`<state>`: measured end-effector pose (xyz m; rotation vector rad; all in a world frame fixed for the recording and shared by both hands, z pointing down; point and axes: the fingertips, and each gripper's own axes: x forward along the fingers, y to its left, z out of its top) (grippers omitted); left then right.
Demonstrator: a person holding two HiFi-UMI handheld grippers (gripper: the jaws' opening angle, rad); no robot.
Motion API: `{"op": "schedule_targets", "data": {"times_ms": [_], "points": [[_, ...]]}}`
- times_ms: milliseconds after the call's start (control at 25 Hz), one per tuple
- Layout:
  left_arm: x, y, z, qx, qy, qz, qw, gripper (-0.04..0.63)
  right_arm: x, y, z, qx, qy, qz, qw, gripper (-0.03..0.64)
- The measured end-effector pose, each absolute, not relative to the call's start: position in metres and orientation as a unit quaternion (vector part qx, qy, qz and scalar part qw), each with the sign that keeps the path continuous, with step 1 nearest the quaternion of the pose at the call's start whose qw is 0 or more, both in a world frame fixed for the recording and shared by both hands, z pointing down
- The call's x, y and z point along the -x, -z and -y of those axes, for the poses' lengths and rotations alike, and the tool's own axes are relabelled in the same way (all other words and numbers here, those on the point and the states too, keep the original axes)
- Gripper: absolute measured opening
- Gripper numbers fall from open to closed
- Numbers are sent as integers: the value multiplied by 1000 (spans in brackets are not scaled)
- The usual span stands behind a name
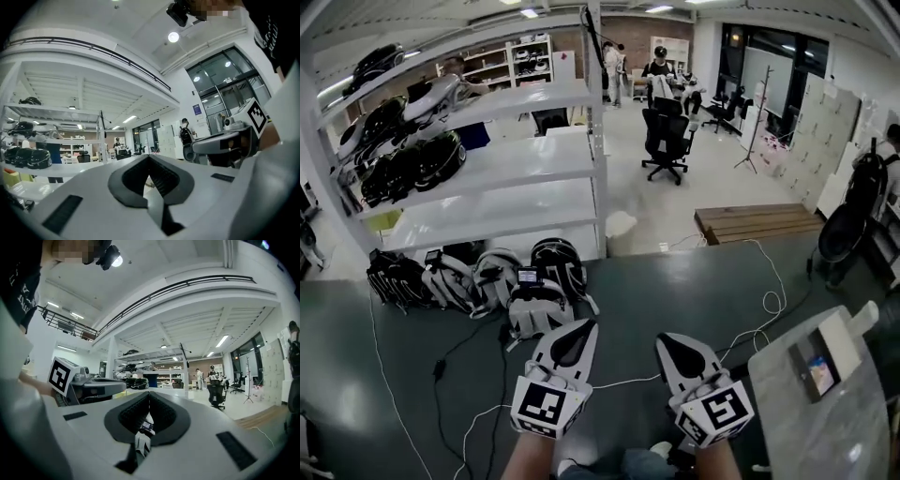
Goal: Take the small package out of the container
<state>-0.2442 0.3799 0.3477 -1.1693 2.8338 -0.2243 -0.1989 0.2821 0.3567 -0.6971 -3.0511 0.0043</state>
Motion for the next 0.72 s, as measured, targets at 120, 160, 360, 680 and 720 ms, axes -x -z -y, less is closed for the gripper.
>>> {"op": "schedule_targets", "data": {"times_ms": [120, 160, 360, 680, 720], "points": [[249, -349, -329, 403, 67, -912, 37, 12, 197, -357, -233, 194, -2, 981, 2, 26], [250, -349, -313, 408, 64, -910, 37, 12, 195, -358, -217, 185, -1, 983, 1, 26], [248, -350, -227, 452, 53, -889, 42, 12, 177, -362, -137, 135, 4, 991, 5, 26], [208, -361, -101, 555, 70, -827, 46, 12, 131, -367, -31, 27, -1, 1000, 5, 26], [205, -360, -91, 565, 72, -821, 45, 12, 126, -366, -21, 12, -5, 1000, 4, 26]]}}
